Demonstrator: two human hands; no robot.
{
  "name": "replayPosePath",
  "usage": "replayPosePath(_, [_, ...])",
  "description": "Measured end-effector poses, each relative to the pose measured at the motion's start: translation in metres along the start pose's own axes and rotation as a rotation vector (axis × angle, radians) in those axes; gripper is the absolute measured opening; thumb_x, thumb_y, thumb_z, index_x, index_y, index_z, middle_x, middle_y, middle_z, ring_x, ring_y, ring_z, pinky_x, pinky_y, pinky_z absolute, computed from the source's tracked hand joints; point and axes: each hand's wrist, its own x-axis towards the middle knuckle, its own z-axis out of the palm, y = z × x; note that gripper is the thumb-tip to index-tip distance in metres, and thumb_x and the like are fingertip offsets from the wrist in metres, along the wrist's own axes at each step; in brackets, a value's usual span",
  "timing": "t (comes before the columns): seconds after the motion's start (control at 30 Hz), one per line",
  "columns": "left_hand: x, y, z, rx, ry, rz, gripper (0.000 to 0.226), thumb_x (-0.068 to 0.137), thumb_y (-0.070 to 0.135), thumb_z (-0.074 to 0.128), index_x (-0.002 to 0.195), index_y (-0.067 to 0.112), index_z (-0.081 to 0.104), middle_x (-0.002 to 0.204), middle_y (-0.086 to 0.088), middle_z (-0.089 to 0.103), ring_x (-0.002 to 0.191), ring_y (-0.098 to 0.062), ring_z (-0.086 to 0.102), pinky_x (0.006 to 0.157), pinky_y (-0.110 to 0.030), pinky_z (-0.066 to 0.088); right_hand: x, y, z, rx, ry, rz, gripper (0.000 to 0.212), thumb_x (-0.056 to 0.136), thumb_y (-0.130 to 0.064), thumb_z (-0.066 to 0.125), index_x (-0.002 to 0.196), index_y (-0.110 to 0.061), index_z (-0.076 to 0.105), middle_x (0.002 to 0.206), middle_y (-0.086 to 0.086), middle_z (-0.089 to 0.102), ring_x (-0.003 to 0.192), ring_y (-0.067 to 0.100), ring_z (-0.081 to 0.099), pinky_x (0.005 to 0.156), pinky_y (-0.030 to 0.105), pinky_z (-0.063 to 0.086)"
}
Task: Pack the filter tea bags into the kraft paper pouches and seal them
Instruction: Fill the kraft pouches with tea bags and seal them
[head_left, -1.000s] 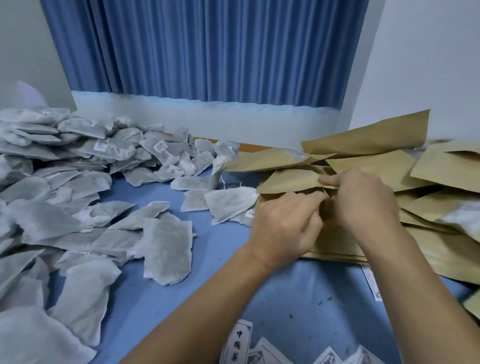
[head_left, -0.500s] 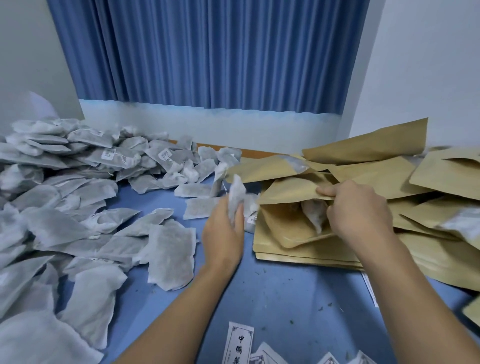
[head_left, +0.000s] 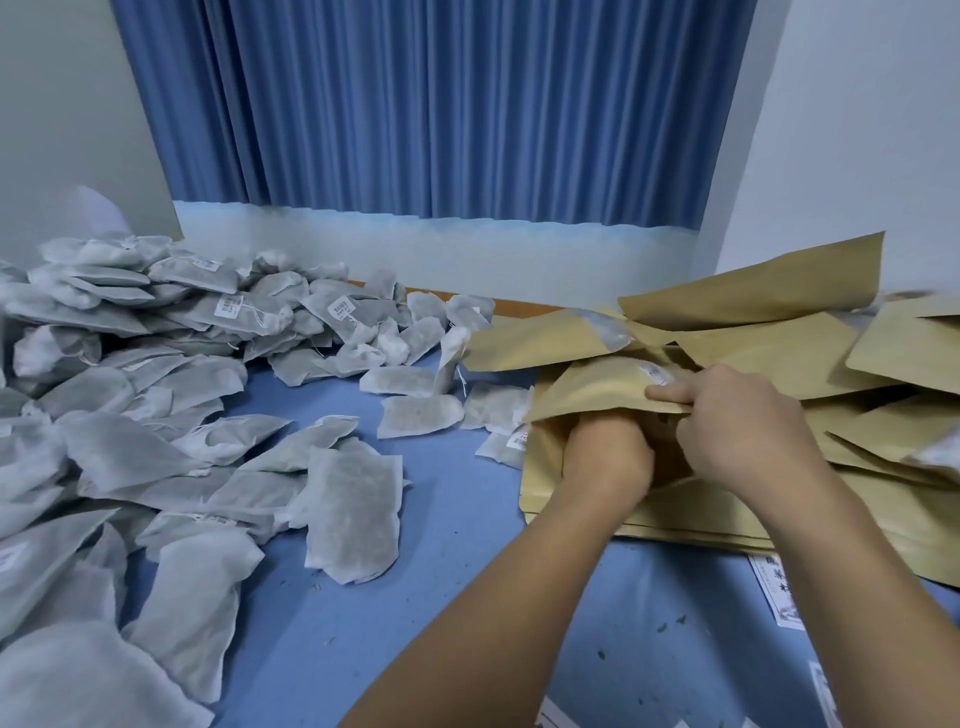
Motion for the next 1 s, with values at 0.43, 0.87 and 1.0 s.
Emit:
replayPosePath(0.43, [-0.049, -0.004, -0.012, 0.608, 0.220, 0.380, 0.021, 0.095, 0.033, 0.056, 0.109, 0.019, 0.061, 0.102, -0.013, 0.067, 0.092, -0.037, 0.063, 0.067, -0.038, 0.042, -0.011, -0.001, -0.014, 0.054, 0.013, 0.048, 0.056, 0.086, -0.008, 0.048, 0.121, -0.048, 0.066, 0.126, 0.011, 0.062, 0.110, 0.039, 0.058, 0.091, 0.038, 0.049])
replayPosePath(0.87, [-0.022, -0.103, -0.062, 0.419, -0.018, 0.055, 0.008, 0.098, 0.030, 0.041, 0.092, 0.032, 0.046, 0.099, 0.003, 0.063, 0.103, -0.025, 0.055, 0.085, -0.039, 0.036, -0.016, -0.008, -0.020, 0.087, -0.028, 0.075, 0.047, 0.087, -0.022, 0.063, 0.128, -0.045, 0.063, 0.123, 0.012, 0.060, 0.106, 0.039, 0.057, 0.084, 0.036, 0.048])
replayPosePath(1.0, [-0.022, -0.100, -0.063, 0.506, 0.169, 0.013, 0.015, 0.091, 0.037, 0.053, 0.093, 0.024, 0.060, 0.101, 0.002, 0.062, 0.100, -0.025, 0.055, 0.083, -0.041, 0.040, -0.014, -0.007, -0.016, 0.089, -0.020, 0.081, 0.047, 0.086, -0.023, 0.066, 0.127, -0.046, 0.063, 0.123, 0.010, 0.060, 0.108, 0.038, 0.058, 0.081, 0.034, 0.046])
